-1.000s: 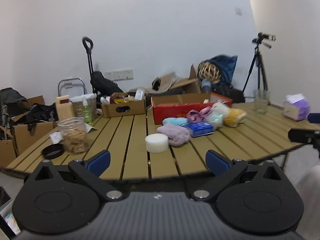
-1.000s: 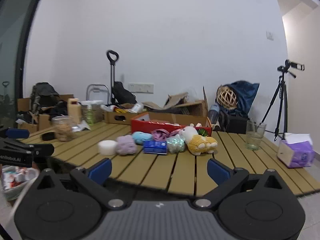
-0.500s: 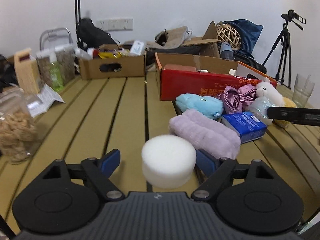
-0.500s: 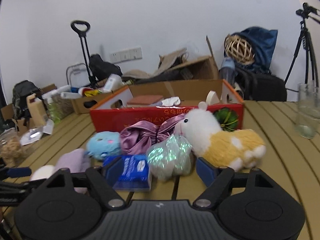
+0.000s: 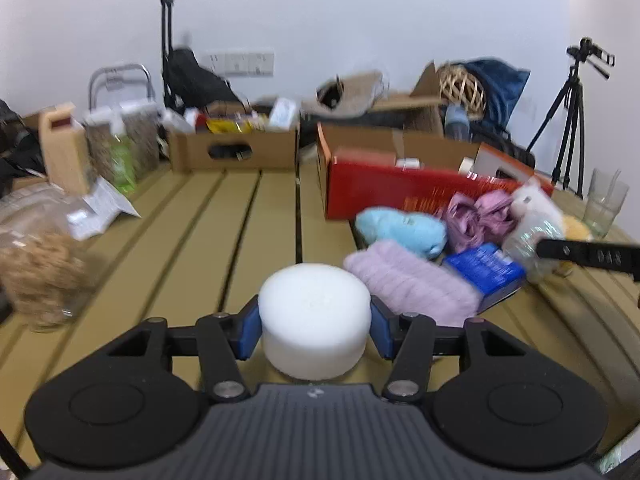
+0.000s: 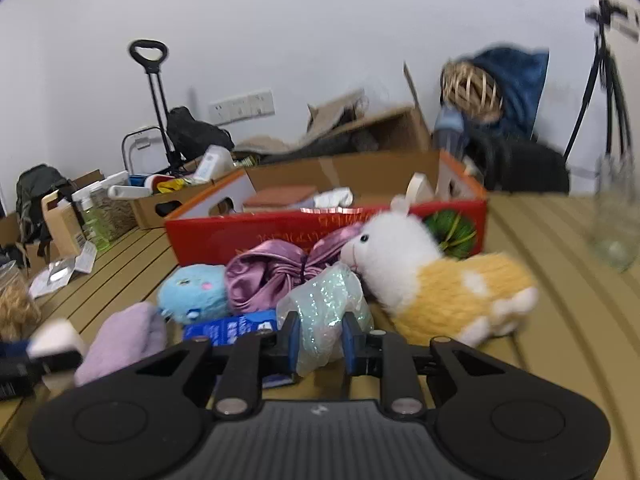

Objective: Organize soft objects
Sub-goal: 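Close left gripper on white foam puck while right gripper closes on glittery plastic bag, then carry the foam puck and glittery bag up into the box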

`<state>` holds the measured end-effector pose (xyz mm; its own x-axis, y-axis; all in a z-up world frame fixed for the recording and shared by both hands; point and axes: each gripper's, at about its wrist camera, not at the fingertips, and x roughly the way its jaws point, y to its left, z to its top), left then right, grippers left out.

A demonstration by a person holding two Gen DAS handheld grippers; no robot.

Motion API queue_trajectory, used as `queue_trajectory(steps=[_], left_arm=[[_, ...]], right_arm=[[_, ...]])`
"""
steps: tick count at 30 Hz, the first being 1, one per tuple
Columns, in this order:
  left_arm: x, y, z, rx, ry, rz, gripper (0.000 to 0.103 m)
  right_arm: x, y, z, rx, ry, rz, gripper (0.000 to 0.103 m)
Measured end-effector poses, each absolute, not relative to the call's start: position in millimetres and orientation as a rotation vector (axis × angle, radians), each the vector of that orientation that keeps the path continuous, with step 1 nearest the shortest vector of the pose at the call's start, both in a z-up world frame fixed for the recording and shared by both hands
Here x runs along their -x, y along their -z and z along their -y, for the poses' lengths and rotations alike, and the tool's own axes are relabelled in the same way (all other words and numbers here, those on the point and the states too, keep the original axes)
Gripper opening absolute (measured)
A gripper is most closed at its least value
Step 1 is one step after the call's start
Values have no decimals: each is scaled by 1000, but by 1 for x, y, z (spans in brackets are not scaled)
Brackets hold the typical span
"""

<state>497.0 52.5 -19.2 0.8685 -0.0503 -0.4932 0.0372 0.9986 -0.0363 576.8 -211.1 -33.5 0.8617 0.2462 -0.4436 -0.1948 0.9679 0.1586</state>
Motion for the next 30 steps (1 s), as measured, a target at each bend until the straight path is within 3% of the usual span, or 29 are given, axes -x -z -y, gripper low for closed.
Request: queue_trajectory(steps=[11, 17, 24, 30], left_arm=[[-352, -22, -7, 83, 177, -436, 55], [-331, -33, 24, 70, 264, -389, 55], [-393, -60, 41, 37, 325, -350, 55], [-539, -97, 49, 61, 397, -414, 55]], right_arm=[[-393, 2, 234, -98, -294, -415, 20], [-342, -8, 254, -93, -290, -386, 21], [-369, -27, 277, -92, -274, -340, 21], [-490, -61, 285, -12, -328, -355, 21]])
